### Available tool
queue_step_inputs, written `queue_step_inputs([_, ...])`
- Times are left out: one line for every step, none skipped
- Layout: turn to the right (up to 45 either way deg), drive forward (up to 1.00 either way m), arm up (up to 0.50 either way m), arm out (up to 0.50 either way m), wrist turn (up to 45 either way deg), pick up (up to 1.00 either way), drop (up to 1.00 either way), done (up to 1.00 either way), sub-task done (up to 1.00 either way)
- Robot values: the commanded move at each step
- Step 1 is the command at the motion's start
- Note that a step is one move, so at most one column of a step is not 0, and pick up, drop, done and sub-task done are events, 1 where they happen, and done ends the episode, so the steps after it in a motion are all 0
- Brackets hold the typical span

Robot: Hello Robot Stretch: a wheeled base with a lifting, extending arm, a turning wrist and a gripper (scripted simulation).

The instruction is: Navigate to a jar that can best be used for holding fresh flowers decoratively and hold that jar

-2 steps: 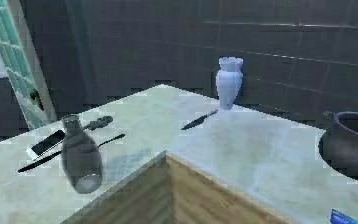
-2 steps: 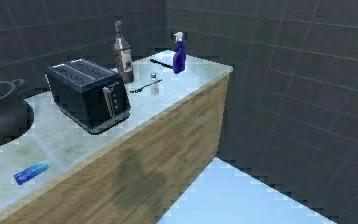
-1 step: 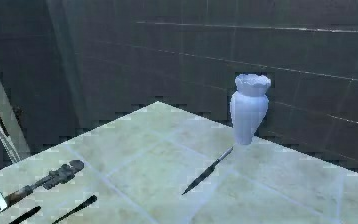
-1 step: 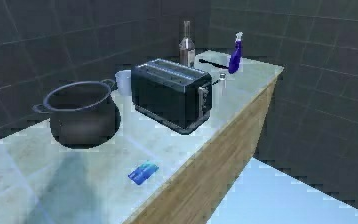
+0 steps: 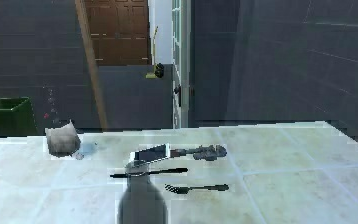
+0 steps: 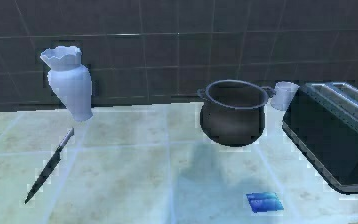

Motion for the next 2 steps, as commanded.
queue_step_inputs([-21.0,0.00,0.00,0.00,0.0,0.00,0.00,0.00,0.00])
queue_step_inputs([0.0,0.00,0.50,0.00,0.0,0.00,0.00,0.00,0.00])
